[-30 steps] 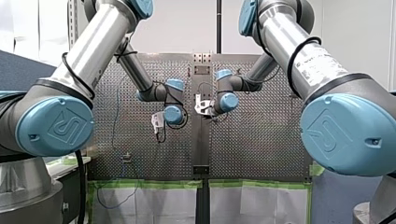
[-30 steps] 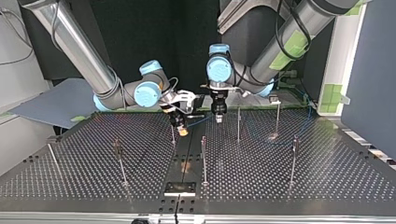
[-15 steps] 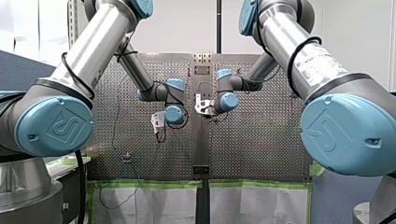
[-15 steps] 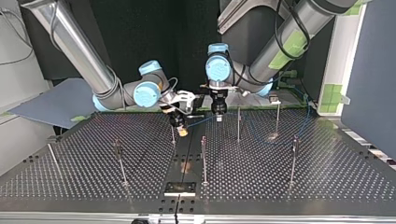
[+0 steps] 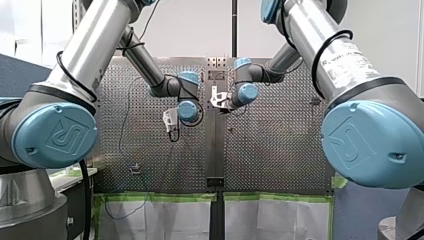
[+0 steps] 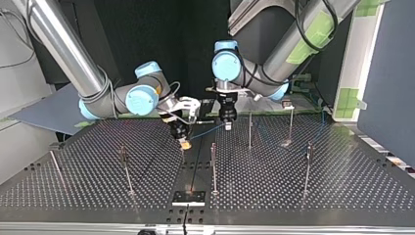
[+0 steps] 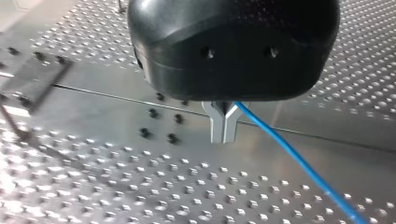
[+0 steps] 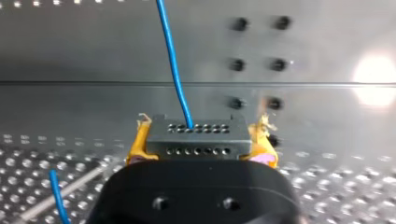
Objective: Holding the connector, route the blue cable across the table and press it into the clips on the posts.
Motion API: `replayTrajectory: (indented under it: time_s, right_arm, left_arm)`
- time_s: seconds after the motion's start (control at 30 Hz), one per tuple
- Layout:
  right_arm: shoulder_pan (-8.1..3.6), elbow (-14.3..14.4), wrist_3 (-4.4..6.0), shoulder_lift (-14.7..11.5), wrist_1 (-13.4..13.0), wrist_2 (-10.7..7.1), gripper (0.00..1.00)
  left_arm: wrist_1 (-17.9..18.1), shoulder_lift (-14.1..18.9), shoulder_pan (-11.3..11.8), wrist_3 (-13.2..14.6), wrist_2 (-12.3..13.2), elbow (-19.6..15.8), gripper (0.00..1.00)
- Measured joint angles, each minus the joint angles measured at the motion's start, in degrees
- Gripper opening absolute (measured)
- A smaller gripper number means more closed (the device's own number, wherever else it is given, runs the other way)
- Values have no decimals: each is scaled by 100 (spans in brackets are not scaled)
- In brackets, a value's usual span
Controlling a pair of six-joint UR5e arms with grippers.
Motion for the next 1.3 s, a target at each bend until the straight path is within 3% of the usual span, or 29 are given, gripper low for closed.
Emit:
replayTrajectory:
  time_s: [0.3, 0.7, 1.07, 1.3]
  right_arm:
    - [37, 29, 117, -441, 392, 12, 0]
    - [39, 220, 239, -1048, 487, 16, 0]
    - [43, 275, 270, -1555, 470, 19, 0]
    - [52, 278, 270, -1808, 418, 18, 0]
  left_arm:
    - [-394, 489, -131, 14, -328, -4, 0]
    - [-629, 1089, -295, 47, -504, -12, 0]
    - [-473, 1625, -297, 68, -434, -11, 0]
    - [-231, 1875, -167, 49, -156, -5, 0]
